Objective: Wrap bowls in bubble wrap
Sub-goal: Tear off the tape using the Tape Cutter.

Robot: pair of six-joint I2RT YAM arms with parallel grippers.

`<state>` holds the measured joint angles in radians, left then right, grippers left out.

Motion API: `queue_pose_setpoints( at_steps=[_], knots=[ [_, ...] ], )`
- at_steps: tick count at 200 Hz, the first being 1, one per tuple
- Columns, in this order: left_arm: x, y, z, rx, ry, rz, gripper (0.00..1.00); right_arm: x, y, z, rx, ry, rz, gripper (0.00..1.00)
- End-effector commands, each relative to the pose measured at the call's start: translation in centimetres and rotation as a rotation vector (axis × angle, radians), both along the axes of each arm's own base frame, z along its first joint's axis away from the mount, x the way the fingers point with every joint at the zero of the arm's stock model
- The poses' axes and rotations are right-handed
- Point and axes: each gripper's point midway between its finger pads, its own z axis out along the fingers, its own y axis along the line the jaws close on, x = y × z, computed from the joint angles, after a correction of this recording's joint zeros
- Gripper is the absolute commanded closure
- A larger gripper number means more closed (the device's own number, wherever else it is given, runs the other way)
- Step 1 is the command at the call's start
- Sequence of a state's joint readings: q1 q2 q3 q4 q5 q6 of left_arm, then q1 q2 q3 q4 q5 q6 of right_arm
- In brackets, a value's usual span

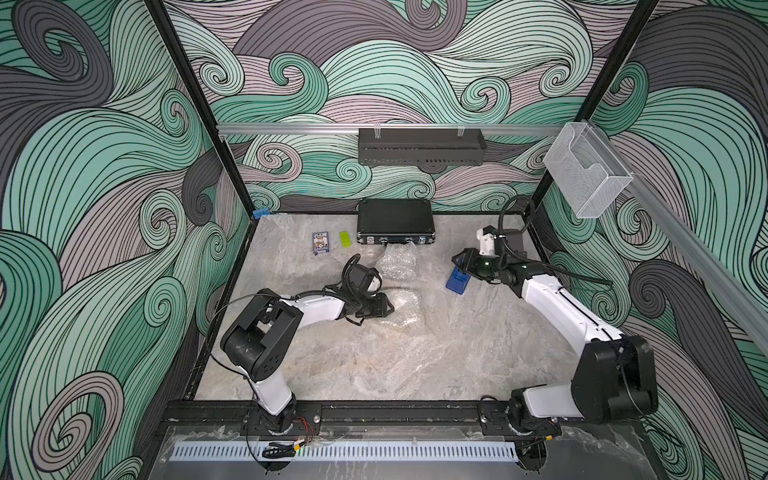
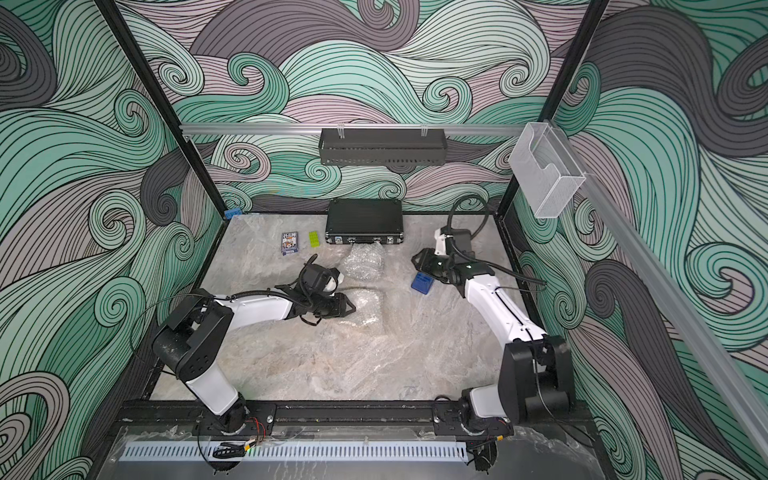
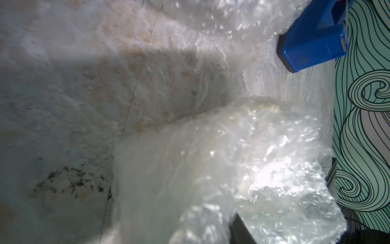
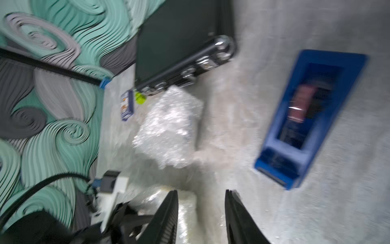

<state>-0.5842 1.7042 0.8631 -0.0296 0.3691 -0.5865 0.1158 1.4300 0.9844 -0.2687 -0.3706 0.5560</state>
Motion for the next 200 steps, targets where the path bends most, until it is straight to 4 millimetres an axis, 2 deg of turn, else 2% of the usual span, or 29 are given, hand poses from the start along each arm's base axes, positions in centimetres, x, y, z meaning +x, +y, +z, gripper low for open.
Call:
queue_pose_setpoints(
  at_steps=[1,38,81,120,200],
  knots=[
    [-0.3,0.6,-0.1,0.015,0.006,-0.006,0.62,0.4,-1.4,-1.5,0.066,0.057,-0.068,0.59],
    [-0.5,0.6,-0.2,0.016,0.008,-0.007,0.62,1.9,-3.0,-3.6,0.149,0.101,-0.126,0.59],
    [-0.5,0.6,-0.1,0.013,0.009,-0.008,0.62,3.3,-2.3,-5.1,0.213,0.124,-0.115,0.59],
    [-0.5,0.6,-0.2,0.015,0.009,-0.009,0.62,3.2,-2.2,-7.3,0.226,0.179,-0.129,0.59],
    [-0.5,0.5,-0.5,0.015,0.017,-0.012,0.62,3.8,-1.2,-8.9,0.315,0.218,-0.122,0.59]
  ],
)
